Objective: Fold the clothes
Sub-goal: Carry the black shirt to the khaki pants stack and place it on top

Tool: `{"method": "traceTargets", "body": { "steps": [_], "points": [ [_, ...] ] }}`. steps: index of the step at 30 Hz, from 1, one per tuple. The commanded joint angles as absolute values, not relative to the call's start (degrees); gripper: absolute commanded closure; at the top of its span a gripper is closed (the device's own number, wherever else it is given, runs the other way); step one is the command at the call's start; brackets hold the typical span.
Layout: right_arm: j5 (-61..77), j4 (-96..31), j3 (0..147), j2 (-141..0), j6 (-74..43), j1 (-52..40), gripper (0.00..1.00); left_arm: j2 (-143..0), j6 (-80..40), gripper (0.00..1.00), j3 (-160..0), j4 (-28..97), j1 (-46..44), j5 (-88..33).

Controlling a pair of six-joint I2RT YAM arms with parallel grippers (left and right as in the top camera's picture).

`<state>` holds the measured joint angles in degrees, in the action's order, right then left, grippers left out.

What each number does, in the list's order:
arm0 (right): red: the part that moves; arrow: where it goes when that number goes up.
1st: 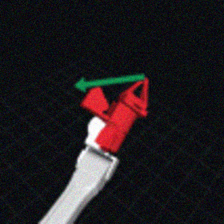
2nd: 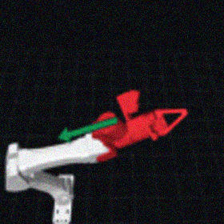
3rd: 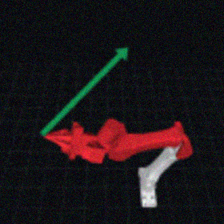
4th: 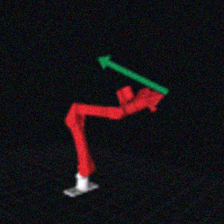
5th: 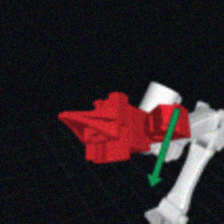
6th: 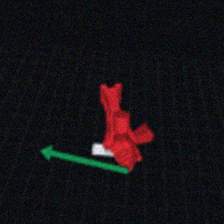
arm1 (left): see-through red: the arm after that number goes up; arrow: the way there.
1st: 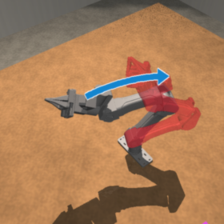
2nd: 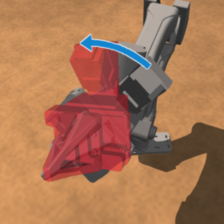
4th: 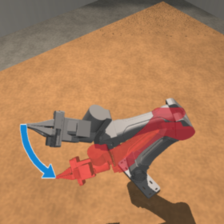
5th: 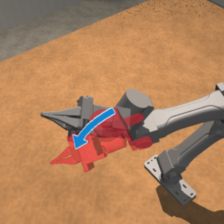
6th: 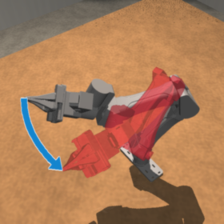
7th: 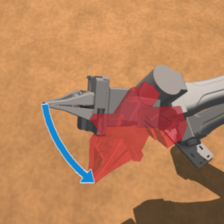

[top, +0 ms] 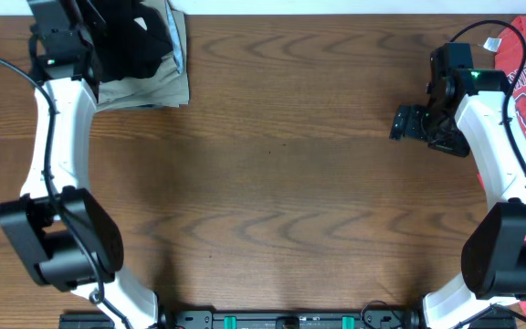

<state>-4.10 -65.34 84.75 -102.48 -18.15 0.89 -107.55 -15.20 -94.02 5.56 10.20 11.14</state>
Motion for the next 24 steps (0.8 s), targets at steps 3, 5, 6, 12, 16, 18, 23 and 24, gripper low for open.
{"method": "traceTargets", "body": {
  "steps": [3,5,6,12,16,18,23,24],
  "points": [
    [-4.27,-65.36,85.34,-101.47,-17.30,0.73,0.01,-115.83,-15.11,0.90,-93.93,7.73,11.22,12.08],
    [-4.27,-65.36,85.34,-101.47,-17.30,0.73,0.01,-118.37,-15.14,0.90,-93.93,10.28,11.55,12.10],
    [-4.27,-65.36,85.34,-101.47,-17.30,0.73,0.01,-119.37,-15.14,0.90,-93.93,11.29,11.64,12.10],
    [-4.27,-65.36,85.34,-101.47,-17.30,0.73,0.01,-122.13,-15.09,0.90,-93.93,14.90,11.81,12.12],
    [-4.27,-65.36,85.34,-101.47,-17.30,0.73,0.01,-118.80,-15.11,0.90,-93.95,14.28,11.73,12.10],
    [-4.27,-65.36,85.34,-101.47,-17.30,0.73,0.01,-116.27,-15.11,0.90,-93.95,13.32,11.55,12.10],
    [-4.27,-65.36,85.34,-101.47,-17.30,0.73,0.01,-111.11,-15.11,0.86,-93.95,6.72,11.44,12.10],
    [-4.27,-65.34,85.34,-101.47,-17.30,0.73,0.01,-110.80,-15.11,0.84,-93.95,5.15,11.44,12.08]
  ]
}}
